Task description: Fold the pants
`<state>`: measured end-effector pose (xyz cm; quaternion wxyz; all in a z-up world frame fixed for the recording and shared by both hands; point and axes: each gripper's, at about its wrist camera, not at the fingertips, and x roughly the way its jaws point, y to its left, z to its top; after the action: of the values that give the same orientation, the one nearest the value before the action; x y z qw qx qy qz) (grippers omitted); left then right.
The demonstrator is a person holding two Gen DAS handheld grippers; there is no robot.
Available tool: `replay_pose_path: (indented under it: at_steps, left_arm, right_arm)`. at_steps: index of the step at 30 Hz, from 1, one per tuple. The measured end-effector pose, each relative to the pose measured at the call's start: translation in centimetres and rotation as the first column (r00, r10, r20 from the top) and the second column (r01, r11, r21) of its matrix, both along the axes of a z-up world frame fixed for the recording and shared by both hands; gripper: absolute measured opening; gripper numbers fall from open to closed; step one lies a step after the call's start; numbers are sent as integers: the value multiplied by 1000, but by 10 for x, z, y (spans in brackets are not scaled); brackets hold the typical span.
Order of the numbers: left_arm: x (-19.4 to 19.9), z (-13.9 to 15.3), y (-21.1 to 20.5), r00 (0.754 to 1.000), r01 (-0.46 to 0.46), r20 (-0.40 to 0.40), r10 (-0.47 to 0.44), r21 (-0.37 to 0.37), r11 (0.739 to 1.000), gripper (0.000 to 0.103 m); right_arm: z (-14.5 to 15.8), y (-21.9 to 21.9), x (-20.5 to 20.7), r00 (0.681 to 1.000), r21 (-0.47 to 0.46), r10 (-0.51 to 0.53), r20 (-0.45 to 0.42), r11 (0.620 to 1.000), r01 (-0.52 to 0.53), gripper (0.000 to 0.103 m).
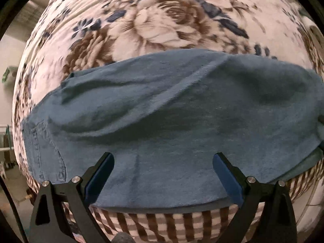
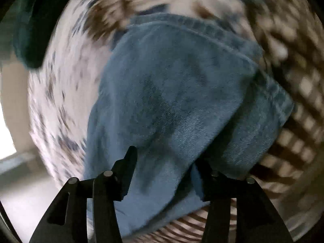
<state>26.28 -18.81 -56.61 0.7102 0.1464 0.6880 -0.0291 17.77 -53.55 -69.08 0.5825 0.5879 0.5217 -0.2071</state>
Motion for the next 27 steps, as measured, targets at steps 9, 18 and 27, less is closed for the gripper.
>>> replay_pose_path:
  at_steps: [9, 18, 27]
  left_arm:
    - [-1, -6, -27, 1000, 26, -10, -26, 3, 1000, 100]
    - [-13, 5, -11, 1000, 9, -8, -9, -5, 1000, 100]
    - [-23, 27, 89, 984, -172, 33, 174, -53, 984, 100]
  right_arm:
    - [-6, -3, -29, 982, -12, -175, 71, 984, 177, 5]
    - [3, -6, -55, 998, -74, 12, -67, 997, -17, 7]
    - [46, 42, -36, 984, -169, 137, -112, 973, -155, 63]
